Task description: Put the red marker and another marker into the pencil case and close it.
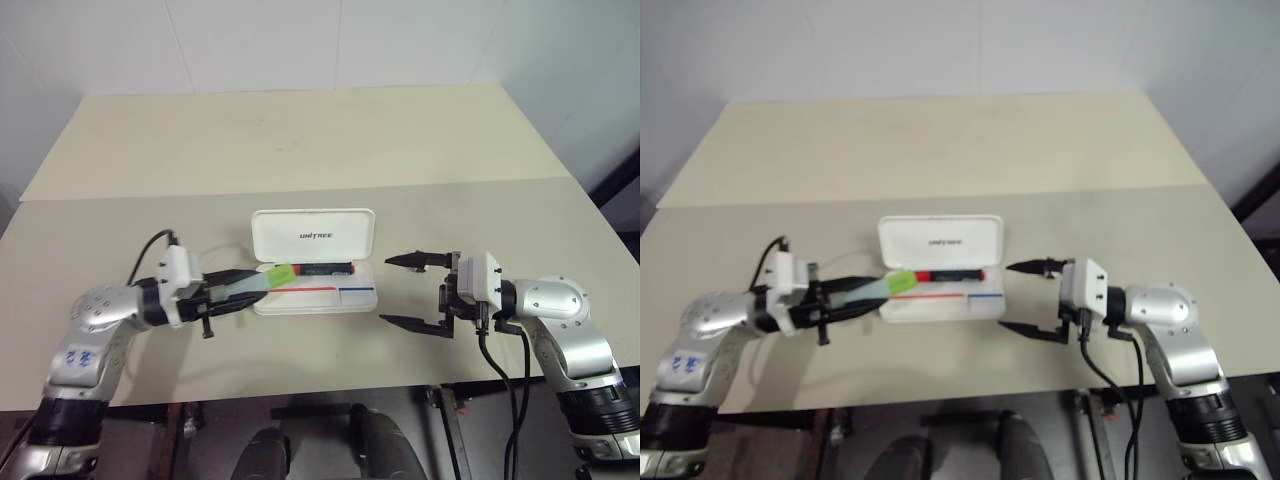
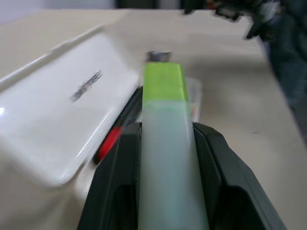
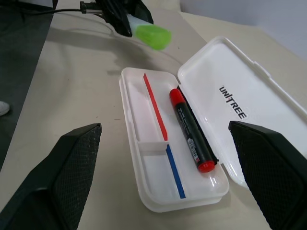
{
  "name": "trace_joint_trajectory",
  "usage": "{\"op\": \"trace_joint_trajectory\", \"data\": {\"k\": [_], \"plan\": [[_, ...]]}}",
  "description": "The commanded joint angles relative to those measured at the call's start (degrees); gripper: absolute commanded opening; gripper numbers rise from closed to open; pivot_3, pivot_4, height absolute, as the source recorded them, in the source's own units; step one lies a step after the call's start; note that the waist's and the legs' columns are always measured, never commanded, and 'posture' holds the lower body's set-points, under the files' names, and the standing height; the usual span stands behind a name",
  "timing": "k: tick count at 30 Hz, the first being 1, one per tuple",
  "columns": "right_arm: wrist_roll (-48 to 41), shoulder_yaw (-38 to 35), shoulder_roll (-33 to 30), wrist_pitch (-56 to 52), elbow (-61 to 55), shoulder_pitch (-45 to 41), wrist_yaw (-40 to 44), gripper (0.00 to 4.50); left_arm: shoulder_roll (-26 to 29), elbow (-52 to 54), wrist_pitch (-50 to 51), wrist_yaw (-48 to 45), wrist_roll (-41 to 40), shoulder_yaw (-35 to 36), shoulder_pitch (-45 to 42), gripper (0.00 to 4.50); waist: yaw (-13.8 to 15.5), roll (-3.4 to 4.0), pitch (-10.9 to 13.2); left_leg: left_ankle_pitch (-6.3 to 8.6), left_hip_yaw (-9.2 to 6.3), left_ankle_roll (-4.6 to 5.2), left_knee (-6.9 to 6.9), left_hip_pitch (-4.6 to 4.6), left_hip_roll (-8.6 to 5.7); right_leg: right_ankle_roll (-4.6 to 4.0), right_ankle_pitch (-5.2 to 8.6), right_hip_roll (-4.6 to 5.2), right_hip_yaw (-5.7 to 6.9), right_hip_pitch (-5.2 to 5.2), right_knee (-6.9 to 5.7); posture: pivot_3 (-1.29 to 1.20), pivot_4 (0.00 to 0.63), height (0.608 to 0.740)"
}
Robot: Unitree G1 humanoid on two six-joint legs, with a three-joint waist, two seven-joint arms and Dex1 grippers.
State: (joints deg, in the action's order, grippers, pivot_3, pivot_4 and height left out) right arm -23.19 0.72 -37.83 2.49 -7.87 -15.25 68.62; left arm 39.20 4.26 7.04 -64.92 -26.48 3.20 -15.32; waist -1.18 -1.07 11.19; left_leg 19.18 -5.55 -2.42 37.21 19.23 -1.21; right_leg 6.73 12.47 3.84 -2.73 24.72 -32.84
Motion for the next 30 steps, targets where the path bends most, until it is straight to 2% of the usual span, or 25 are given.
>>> {"op": "trace_joint_trajectory", "data": {"k": [1, 7, 12, 26, 30], "plan": [[-0.42, -1.96, -0.23, 0.5, -3.81, 1.31, -2.08, 4.5, 0.1, -4.73, -2.01, -4.81, 2.86, -3.99, -4.4, 1.09, -0.11, 0.0, 0.0, 0.0, 0.0, 0.0, 0.0, 0.0, 0.0, 0.0, 0.0, -0.01, 0.0, 0.01, 0.0, 0.0, 0.15, 0.74], [-0.18, -3.67, -0.75, -0.26, -8.14, 5.06, -5.83, 4.5, -2.08, -16.37, -7.74, -10.88, 7.4, -9.25, -12.41, 1.09, -0.25, 0.0, 0.0, 0.0, 0.02, 0.0, 0.01, -0.02, 0.06, -0.01, 0.01, -0.15, -0.04, 0.03, -0.06, 0.0, 0.15, 0.74], [-0.19, -4.64, -1.25, -1.02, -10.94, 7.46, -8.4, 4.5, -4.77, -22.93, -11.67, -12.21, 9.46, -10.27, -15.39, 1.09, -0.33, 0.0, 0.01, 0.0, 0.07, 0.01, 0.06, -0.01, 0.04, 0.02, -0.01, -0.13, -0.11, 0.01, -0.04, 0.0, 0.15, 0.74], [-0.22, -4.84, -1.53, -2.37, -12.78, 7.46, -10.72, 4.5, -9.69, -28.78, -14.2, -10.99, 12.17, -10.61, -17.71, 1.09, -0.2, -0.02, 0.01, 0.0, 0.06, 0.02, 0.16, -0.01, 0.04, 0.06, -0.03, -0.16, -0.14, 0.0, -0.12, 0.0, 0.15, 0.74], [-0.19, -4.47, -1.31, -2.39, -12.65, 6.88, -11.04, 4.5, -10.08, -29.21, -14.33, -9.42, 12.6, -10.37, -17.75, 2.43, -0.11, -0.02, 0.01, 0.0, 0.06, 0.02, 0.19, -0.02, 0.04, 0.07, -0.04, -0.15, -0.15, -0.04, -0.12, 0.0, 0.15, 0.74]]}}
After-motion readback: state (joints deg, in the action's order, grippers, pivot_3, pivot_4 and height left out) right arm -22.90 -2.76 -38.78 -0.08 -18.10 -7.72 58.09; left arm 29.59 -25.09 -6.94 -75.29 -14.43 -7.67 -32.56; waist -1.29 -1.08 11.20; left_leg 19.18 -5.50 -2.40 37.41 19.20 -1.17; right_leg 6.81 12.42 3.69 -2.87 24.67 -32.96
